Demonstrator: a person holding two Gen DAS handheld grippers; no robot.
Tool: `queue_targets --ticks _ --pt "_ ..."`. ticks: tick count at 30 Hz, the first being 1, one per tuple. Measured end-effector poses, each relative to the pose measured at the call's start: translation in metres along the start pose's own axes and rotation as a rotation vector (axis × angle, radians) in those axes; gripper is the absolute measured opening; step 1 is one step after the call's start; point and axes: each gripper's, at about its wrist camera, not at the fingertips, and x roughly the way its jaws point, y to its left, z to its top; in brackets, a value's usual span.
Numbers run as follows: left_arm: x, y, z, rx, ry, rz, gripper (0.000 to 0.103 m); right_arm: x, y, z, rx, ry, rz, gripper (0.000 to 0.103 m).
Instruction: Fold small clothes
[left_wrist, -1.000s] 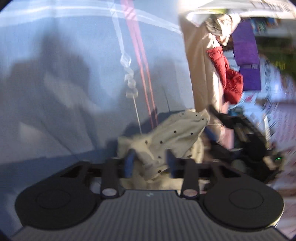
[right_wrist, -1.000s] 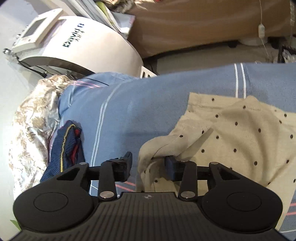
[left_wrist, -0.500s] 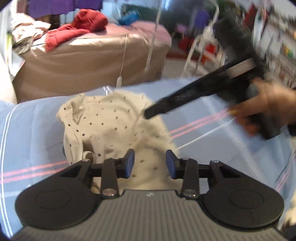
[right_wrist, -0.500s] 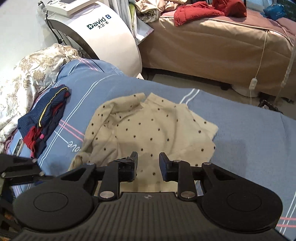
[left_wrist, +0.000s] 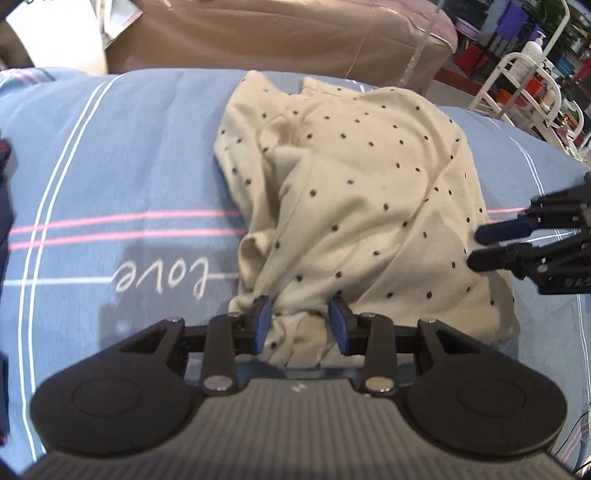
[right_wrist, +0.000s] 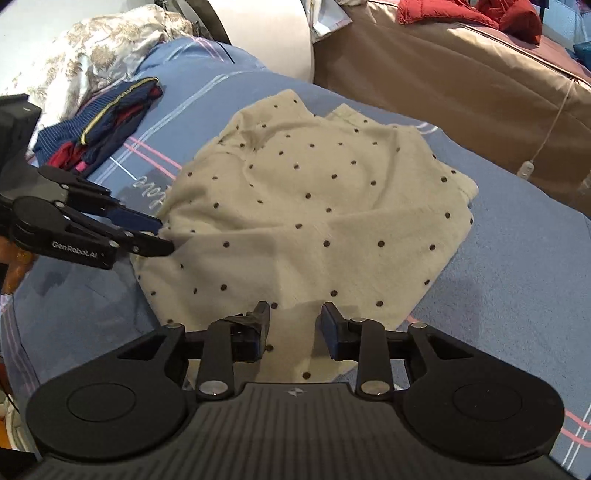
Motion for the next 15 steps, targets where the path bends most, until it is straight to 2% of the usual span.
queue_targets --ticks 2,4,6,7,11,12,14,15 --pt "-0.010 -0.004 -0.002 -0.036 -0.013 -0.004 0.035 -0.001 -0.005 -0.007 0.046 0.008 -0.015 0.058" --pt "-0.029 -0.009 0.003 -0.058 -0.081 -0.037 0.035 -0.013 -0.006 -0.012 0.076 -0.016 -0.030 0.058" --pt "-0.044 -0.018 0.012 -0.035 -0.168 -0.076 0.043 -0.027 -0.006 -0.015 0.099 -0.052 -0.049 0.059" --pt "-0.043 -0.024 0.022 -0.012 -0.183 -0.088 0.044 -0.033 -0.005 -0.016 0.106 -0.073 -0.038 0.059" --pt "-0.019 -0.042 0.056 0.046 -0.170 -0.133 0.044 -0.035 0.012 -0.014 0.057 -0.111 0.016 0.060" --pt "-0.006 -0.046 0.063 0.064 -0.141 -0.120 0.044 -0.030 0.018 -0.013 0.031 -0.102 0.016 0.060" --pt "0.018 -0.047 0.070 0.096 -0.079 -0.039 0.044 -0.021 0.027 -0.013 0.000 -0.078 0.012 0.065" --pt "0.030 -0.045 0.069 0.097 -0.054 -0.002 0.044 -0.015 0.030 -0.016 -0.015 -0.056 0.003 0.074"
